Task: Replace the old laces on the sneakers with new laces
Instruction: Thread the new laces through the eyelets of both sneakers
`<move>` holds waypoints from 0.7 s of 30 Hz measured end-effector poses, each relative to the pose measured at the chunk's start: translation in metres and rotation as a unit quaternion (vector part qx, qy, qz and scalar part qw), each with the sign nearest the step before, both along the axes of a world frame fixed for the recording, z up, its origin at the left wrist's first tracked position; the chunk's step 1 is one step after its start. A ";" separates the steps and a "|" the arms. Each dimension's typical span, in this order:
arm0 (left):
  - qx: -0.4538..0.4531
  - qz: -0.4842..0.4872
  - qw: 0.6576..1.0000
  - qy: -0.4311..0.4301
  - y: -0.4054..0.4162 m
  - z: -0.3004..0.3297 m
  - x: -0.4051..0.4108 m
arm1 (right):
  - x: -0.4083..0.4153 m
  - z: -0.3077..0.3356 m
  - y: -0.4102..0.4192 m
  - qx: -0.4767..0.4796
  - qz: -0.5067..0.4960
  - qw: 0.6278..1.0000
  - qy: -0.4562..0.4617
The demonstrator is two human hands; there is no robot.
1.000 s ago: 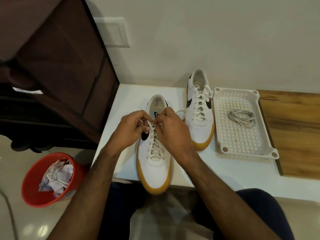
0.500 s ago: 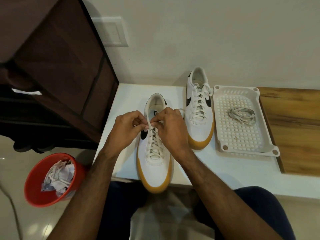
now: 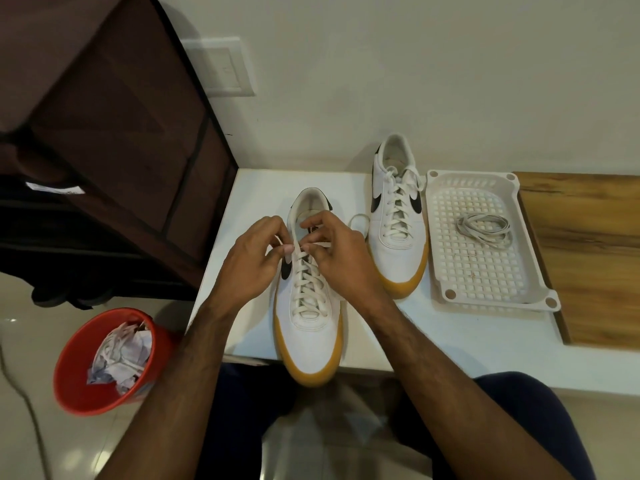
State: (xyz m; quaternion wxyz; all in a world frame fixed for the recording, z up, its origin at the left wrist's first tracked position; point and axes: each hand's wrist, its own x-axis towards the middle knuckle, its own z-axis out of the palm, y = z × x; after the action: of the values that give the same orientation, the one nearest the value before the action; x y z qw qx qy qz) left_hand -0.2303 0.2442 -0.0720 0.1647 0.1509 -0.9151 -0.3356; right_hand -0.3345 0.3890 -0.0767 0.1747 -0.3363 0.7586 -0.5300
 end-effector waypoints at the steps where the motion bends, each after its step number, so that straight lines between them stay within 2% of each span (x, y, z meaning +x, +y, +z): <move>1: -0.007 0.003 1.000 0.014 0.001 0.000 0.000 | -0.002 0.000 0.001 0.000 0.010 1.000 -0.004; 4: 0.083 0.030 0.992 0.088 0.002 0.006 0.001 | -0.008 0.004 0.004 -0.003 0.018 1.000 -0.021; 6: 0.161 0.040 0.973 0.161 0.003 0.012 0.002 | -0.012 0.009 0.008 -0.021 0.006 0.998 -0.054; 11: 0.314 0.068 0.877 0.356 0.001 0.035 0.009 | -0.023 0.022 0.021 -0.107 -0.001 0.975 -0.193; 13: 0.339 0.100 0.851 0.389 -0.001 0.041 0.011 | -0.026 0.022 0.023 -0.113 0.001 0.968 -0.224; 14: 0.336 0.117 0.851 0.387 -0.002 0.040 0.012 | -0.027 0.022 0.023 -0.111 0.005 0.967 -0.231; 15: 0.314 0.137 0.864 0.370 -0.003 0.039 0.013 | -0.026 0.020 0.023 -0.104 0.010 0.968 -0.230; 16: 0.262 0.157 0.893 0.330 -0.005 0.036 0.014 | -0.025 0.018 0.022 -0.096 0.017 0.969 -0.225; 18: 0.096 0.159 0.966 0.179 -0.010 0.025 0.014 | -0.023 0.013 0.021 -0.078 0.030 0.973 -0.216; 19: 0.027 0.136 0.986 0.087 -0.012 0.017 0.013 | -0.022 0.011 0.020 -0.072 0.034 0.973 -0.215; 21: -0.024 0.103 0.993 -0.061 -0.012 0.005 0.011 | -0.021 0.009 0.019 -0.063 0.035 0.974 -0.214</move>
State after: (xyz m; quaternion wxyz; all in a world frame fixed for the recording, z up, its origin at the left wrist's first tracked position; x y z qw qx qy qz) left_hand -0.2194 0.2323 -0.0668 0.1460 0.2606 -0.9109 -0.2847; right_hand -0.3557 0.4077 -0.0674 0.3297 -0.2517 0.6568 -0.6298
